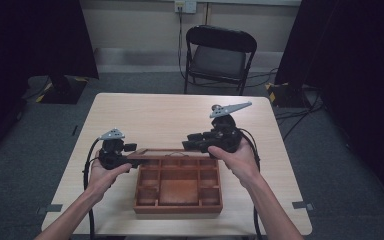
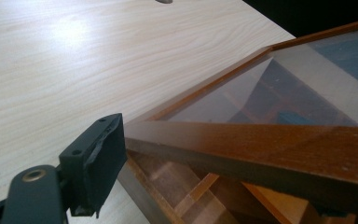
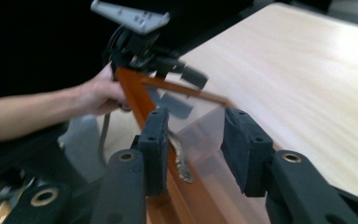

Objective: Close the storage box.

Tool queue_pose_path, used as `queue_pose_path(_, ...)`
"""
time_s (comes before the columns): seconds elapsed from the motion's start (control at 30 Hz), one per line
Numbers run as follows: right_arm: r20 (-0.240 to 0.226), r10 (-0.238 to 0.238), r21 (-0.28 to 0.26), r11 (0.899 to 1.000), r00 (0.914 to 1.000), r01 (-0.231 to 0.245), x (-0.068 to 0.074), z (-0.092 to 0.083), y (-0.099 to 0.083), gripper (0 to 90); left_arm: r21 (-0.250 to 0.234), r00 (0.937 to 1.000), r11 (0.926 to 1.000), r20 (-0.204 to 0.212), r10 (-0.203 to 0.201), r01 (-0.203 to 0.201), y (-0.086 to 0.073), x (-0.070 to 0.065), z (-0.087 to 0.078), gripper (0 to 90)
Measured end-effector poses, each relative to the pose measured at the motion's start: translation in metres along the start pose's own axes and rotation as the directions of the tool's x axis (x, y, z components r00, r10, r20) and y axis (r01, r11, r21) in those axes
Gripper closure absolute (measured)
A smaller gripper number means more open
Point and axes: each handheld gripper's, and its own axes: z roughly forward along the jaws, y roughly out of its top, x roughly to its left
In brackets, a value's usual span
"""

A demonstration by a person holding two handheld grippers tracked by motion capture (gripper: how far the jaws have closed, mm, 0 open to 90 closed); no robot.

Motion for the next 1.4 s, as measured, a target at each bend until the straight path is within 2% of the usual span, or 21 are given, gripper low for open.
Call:
queue_pose_path(0.13,-0.036,-0.009,0.043,0.999,0.9993,0.010,0.002,0.011,-0.002,65.3,-0.002,1.0000,1.0000,-0.005,-0.003,0.003,-0.004,0.002,-0.001,16.8)
queue_pose_path(0.23,-0.056,-0.002,0.082,0.997,0.9984,0.007,0.002,0.020,-0.003,66.1,-0.004,0.9993,0.9994,0.018,-0.034,0.034,-0.008,0.005,0.000,15.8)
queue_pose_path(0.33,-0.069,0.003,0.096,0.995,0.9976,0.004,0.002,0.024,-0.004,68.2,0.001,0.9998,0.9999,0.014,-0.015,0.015,-0.008,0.003,0.000,16.6)
queue_pose_path(0.37,-0.088,0.009,0.107,0.994,0.9960,0.001,0.002,0.029,-0.006,70.4,0.000,1.0000,1.0000,0.004,-0.007,0.007,-0.008,0.002,0.000,16.5)
queue_pose_path(0.57,-0.126,0.053,0.124,0.992,0.9907,-0.037,-0.002,0.034,-0.013,77.2,0.015,0.9999,0.9998,0.002,-0.012,0.012,-0.010,0.006,0.001,15.7)
queue_pose_path(0.83,-0.134,0.071,0.146,0.988,0.9885,-0.051,-0.003,0.037,-0.020,80.3,0.032,0.9999,0.9995,-0.007,-0.008,0.009,-0.013,0.006,0.001,16.7)
queue_pose_path(0.97,-0.138,0.054,0.174,0.984,0.9890,-0.030,-0.001,0.040,-0.023,81.9,0.052,0.9998,0.9986,-0.015,-0.013,0.014,-0.016,0.008,0.003,17.1)
queue_pose_path(1.17,-0.139,0.042,0.171,0.985,0.9894,-0.018,-0.001,0.041,-0.026,82.3,0.060,0.9998,0.9980,-0.010,-0.019,0.019,-0.016,0.011,0.004,17.3)
queue_pose_path(1.4,-0.133,0.018,0.175,0.985,0.9910,0.005,0.002,0.041,-0.029,82.4,0.084,0.9982,0.9949,-0.029,-0.052,0.054,-0.021,0.026,0.003,18.5)
